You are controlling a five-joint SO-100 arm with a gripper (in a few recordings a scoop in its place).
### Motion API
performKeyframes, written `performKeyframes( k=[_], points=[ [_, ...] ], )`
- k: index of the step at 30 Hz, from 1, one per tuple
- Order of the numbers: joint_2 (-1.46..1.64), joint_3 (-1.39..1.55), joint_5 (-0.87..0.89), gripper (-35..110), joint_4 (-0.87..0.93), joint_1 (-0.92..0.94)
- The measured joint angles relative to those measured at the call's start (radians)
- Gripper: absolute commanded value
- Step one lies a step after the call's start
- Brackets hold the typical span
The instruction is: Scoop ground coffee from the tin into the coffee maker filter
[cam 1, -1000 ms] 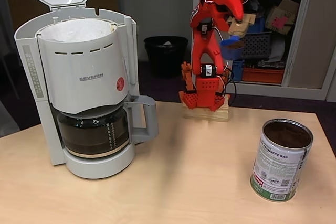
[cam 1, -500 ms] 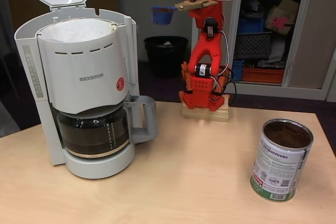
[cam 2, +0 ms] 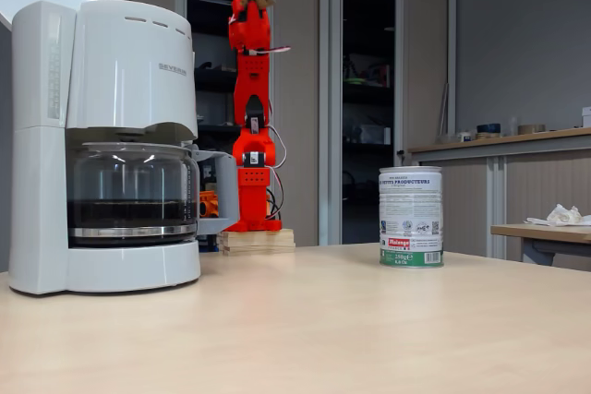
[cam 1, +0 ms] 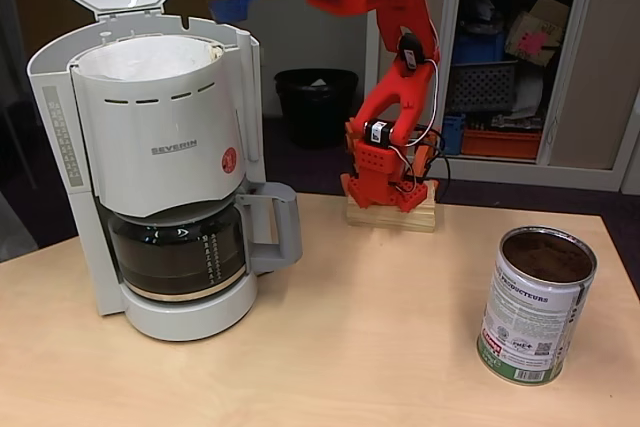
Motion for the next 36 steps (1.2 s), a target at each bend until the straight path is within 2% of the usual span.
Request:
performKeyframes(
  k=[5, 15, 36],
  points=[
    [-0.175, -0.239, 0.026, 0, 0.106, 0.109],
    [-0.345, -0.502, 0.097, 0, 0.282, 0.256],
    [-0.314, -0.403, 0.38, 0, 0.279, 0.258]
  ],
)
